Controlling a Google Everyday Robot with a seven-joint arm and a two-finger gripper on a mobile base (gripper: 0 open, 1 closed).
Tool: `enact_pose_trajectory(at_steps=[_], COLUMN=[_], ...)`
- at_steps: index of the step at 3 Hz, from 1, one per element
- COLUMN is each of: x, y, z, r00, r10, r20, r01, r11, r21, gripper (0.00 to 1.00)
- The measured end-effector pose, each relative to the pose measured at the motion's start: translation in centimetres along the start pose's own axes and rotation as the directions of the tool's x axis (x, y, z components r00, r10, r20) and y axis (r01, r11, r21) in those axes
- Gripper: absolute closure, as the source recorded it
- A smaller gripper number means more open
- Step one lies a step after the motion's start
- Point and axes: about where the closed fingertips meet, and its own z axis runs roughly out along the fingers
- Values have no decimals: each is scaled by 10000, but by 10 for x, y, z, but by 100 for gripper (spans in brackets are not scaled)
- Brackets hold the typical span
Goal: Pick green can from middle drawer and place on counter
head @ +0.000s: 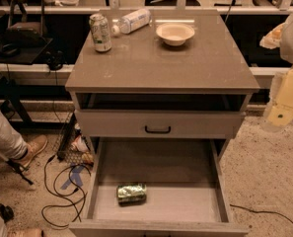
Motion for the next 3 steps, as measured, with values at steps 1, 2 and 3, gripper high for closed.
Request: enact_pose_trajectory(at_steps=[1, 2, 3], x=[0, -10, -40], y=[0, 7, 28], z=[0, 20, 78], r00=[10000, 9977, 9792], r10=[0, -386, -1039], r20=[0, 552, 1745], r01=[0, 419, 1308], r11=[10000, 9973, 9799], r21=[0, -602, -1507], gripper=[0, 0, 0])
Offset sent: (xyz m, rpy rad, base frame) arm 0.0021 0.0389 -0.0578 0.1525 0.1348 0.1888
